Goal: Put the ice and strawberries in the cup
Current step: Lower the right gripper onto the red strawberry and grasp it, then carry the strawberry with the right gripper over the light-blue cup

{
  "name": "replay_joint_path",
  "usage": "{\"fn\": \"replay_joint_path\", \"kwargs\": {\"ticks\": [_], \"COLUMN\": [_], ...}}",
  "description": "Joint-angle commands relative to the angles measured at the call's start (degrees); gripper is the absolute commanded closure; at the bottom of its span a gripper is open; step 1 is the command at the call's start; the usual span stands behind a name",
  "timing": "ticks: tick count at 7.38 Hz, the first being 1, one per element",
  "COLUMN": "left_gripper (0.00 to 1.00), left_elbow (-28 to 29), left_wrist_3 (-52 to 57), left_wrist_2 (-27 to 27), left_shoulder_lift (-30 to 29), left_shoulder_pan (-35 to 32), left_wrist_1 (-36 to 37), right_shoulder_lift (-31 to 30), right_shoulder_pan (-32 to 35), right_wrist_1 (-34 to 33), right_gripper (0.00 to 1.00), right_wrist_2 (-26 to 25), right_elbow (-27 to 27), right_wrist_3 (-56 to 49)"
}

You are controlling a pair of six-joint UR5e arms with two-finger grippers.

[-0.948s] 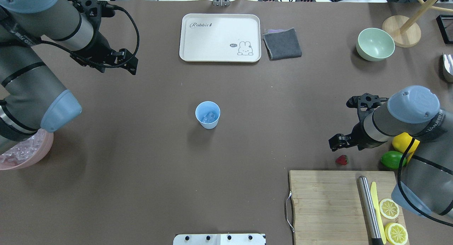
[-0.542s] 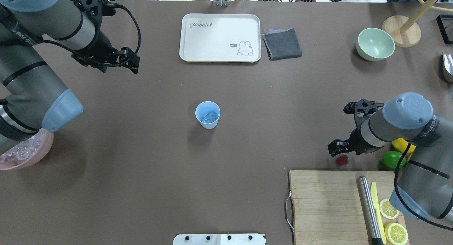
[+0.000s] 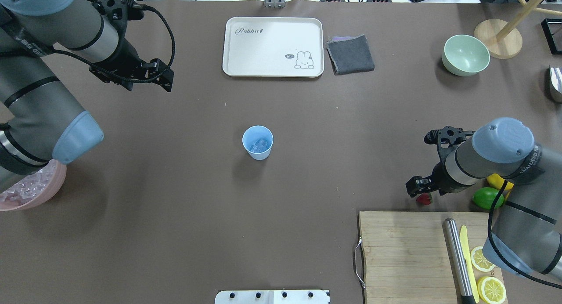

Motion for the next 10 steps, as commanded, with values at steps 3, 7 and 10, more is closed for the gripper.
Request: {"fn": "replay_joint_path", "kwargs": {"ticks": [3,7,10], "left_gripper": [0.02,0.03,0.03], "left_elbow": [-0.06,0.2,0.29], "left_wrist_3": [-0.75,7.73,17.32], "left_wrist_2": [0.18,0.01,-0.08], "left_shoulder_lift": [0.0,1.83,7.02], "left_shoulder_pan": [0.03,-2.76,-5.93], "left_wrist_1": [-0.09,0.0,-0.09], "right_shoulder_lift": [0.95,23.31,43.35], "right_shoulder_pan": [-0.17,4.49,3.27], "right_wrist_1": [-0.23,-15.03,-20.17], "right_gripper": [1.0,1.0,1.0], "right_wrist_2": [1.03,1.22,-1.67], "right_elbow": [1.19,1.64,-10.17], "right_wrist_3": [-0.67,1.78,10.47]}}
